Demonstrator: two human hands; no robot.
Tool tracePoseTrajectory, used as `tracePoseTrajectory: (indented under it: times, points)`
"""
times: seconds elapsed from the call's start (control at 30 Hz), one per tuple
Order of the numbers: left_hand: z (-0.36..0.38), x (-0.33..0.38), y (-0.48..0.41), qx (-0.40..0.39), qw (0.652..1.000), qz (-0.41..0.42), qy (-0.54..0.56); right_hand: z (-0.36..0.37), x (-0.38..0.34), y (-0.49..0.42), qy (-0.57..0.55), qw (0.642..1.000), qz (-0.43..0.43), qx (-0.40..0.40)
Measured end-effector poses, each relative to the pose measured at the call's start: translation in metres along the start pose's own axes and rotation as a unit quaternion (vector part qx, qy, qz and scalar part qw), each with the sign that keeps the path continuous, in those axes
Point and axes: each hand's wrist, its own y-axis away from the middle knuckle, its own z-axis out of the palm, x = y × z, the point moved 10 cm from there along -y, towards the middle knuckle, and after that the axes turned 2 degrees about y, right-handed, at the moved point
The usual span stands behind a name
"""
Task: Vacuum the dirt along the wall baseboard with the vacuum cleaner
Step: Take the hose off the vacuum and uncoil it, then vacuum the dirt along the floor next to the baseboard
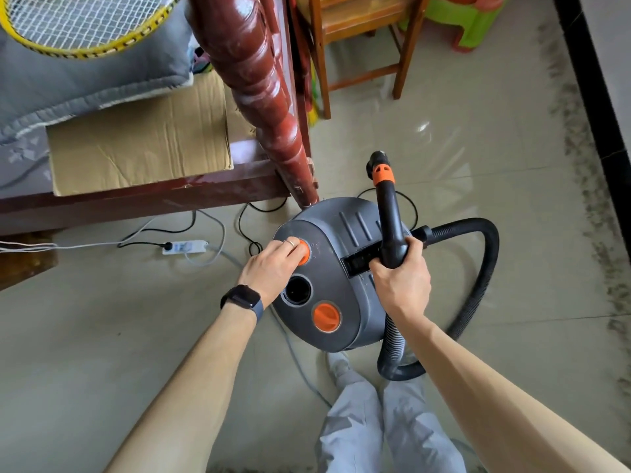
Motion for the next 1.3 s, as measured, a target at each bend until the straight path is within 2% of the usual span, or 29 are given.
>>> tracePoseTrajectory:
  times: [0.13, 0.23, 0.4, 0.53, 0.67, 0.8, 0.83, 0.93, 1.03, 1.1, 1.23, 1.3]
  points:
    - [0.012, -0.003, -0.002, -0.058, 0.994, -0.094, -0.026, 0.001, -0.002, -0.001, -0.004, 1.0, -0.006, -0.022]
    - [0.01, 0.002, -0.005, -0.1, 0.981, -0.168, -0.018, 0.0, -0.003, -0.003, -0.017, 0.997, -0.002, -0.076]
    - [0.008, 0.016, -0.008, -0.215, 0.954, -0.209, 0.018, -0.04, 0.0, -0.008, -0.043, 0.993, 0.02, -0.107]
    - [-0.02, 0.072, -0.014, -0.29, 0.929, -0.159, 0.166, -0.108, -0.021, 0.01, -0.116, 0.988, -0.007, -0.098]
    - [-0.082, 0.158, -0.028, -0.303, 0.88, -0.129, 0.342, -0.197, -0.053, 0.04, -0.238, 0.968, -0.035, -0.076]
    - [-0.15, 0.282, -0.032, -0.346, 0.818, -0.006, 0.46, -0.292, -0.083, 0.074, -0.35, 0.934, -0.069, -0.017]
    - [-0.167, 0.314, -0.031, -0.35, 0.813, 0.034, 0.464, -0.313, -0.088, 0.079, -0.384, 0.921, -0.07, -0.007]
    - [-0.222, 0.398, -0.037, -0.286, 0.837, 0.137, 0.447, -0.38, -0.105, 0.089, -0.45, 0.888, -0.09, 0.033]
    - [-0.269, 0.449, -0.047, -0.199, 0.847, 0.168, 0.463, -0.448, -0.118, 0.097, -0.472, 0.87, -0.123, 0.074]
    - [-0.295, 0.473, -0.049, -0.166, 0.87, 0.198, 0.419, -0.481, -0.119, 0.1, -0.49, 0.86, -0.125, 0.066]
    - [-0.326, 0.494, -0.072, -0.118, 0.92, 0.23, 0.294, -0.536, -0.12, 0.092, -0.463, 0.875, -0.135, 0.037]
    - [-0.345, 0.502, -0.087, -0.078, 0.932, 0.239, 0.262, -0.569, -0.128, 0.079, -0.485, 0.862, -0.145, 0.031]
